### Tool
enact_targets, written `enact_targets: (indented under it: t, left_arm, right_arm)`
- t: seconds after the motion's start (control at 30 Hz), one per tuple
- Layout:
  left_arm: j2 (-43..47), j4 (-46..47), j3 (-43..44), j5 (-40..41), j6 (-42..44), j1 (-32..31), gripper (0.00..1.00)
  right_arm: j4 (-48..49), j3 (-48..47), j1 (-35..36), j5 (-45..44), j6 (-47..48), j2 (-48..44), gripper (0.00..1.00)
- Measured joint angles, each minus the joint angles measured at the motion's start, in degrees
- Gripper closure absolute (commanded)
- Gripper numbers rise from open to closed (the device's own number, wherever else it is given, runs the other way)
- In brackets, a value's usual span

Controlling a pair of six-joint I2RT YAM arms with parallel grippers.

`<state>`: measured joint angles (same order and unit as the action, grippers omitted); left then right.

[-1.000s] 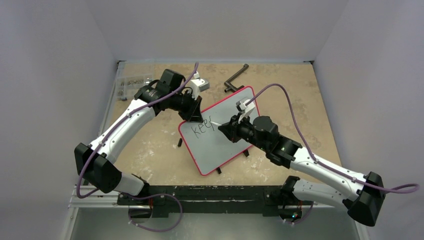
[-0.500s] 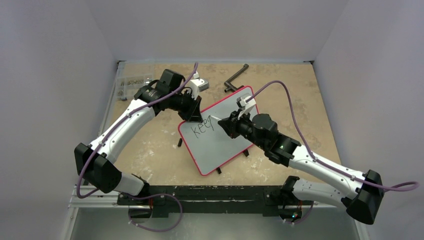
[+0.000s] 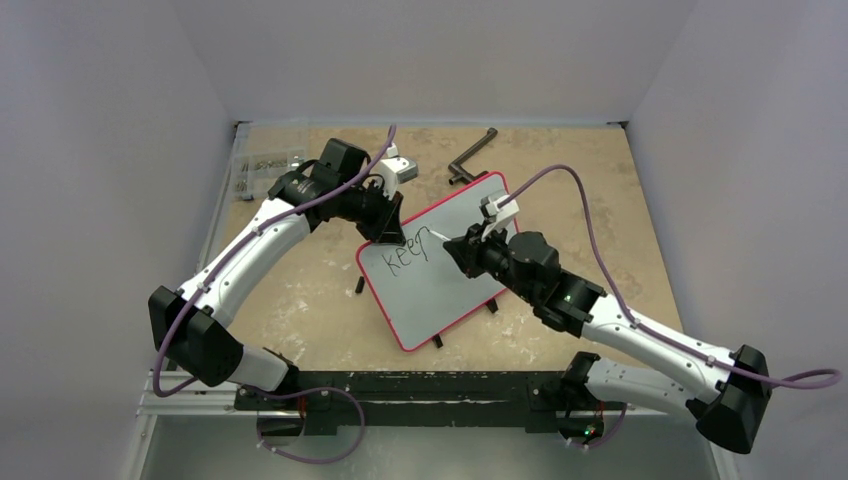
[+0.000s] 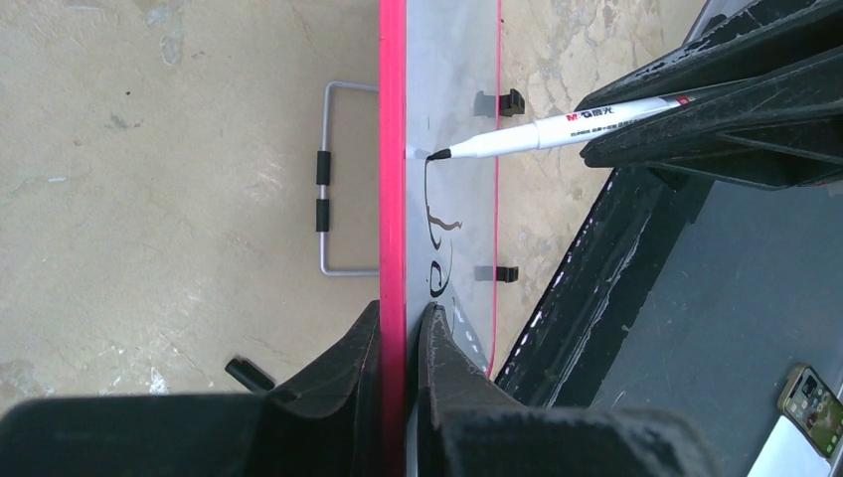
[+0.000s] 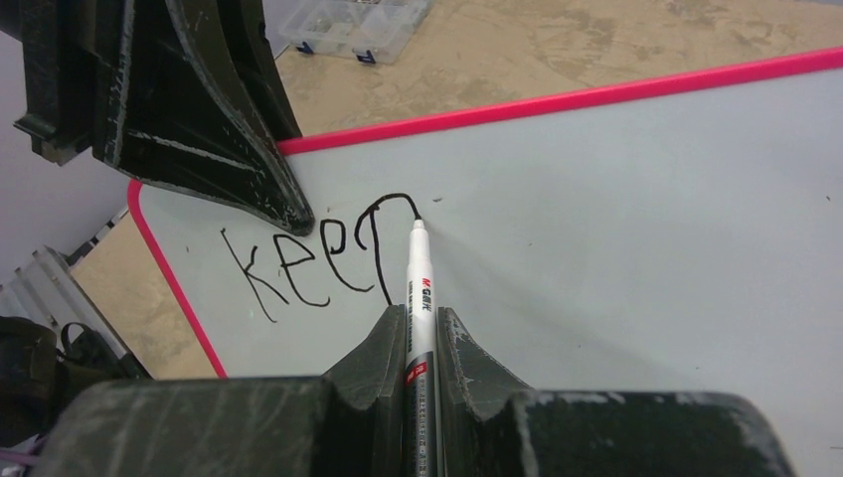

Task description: Write a sentence on the whiteboard

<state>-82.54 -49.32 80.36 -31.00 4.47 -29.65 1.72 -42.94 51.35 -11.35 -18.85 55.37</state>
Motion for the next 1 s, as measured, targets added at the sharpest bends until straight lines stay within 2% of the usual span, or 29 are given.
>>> enact_targets:
  t: [0.4,0.73,1.0]
  left_arm:
    - [0.00,0.00,0.00,0.04,0.00,0.00,1.00]
    - [0.02,-0.04,-0.02,0.17,-0.02,0.00,1.00]
    - [0.39,-0.11,-0.02,0.13,-0.33,-0.17,1.00]
  right_arm:
    - [0.13,5.35,-0.04,3.87,-2.19,-3.02,1.00]
    - [1.27,4.57,-0.02,7.82,-2.54,-1.25,1.00]
    - [-0.37,3.63,-0.04,7.41,-2.12,-2.27,1.00]
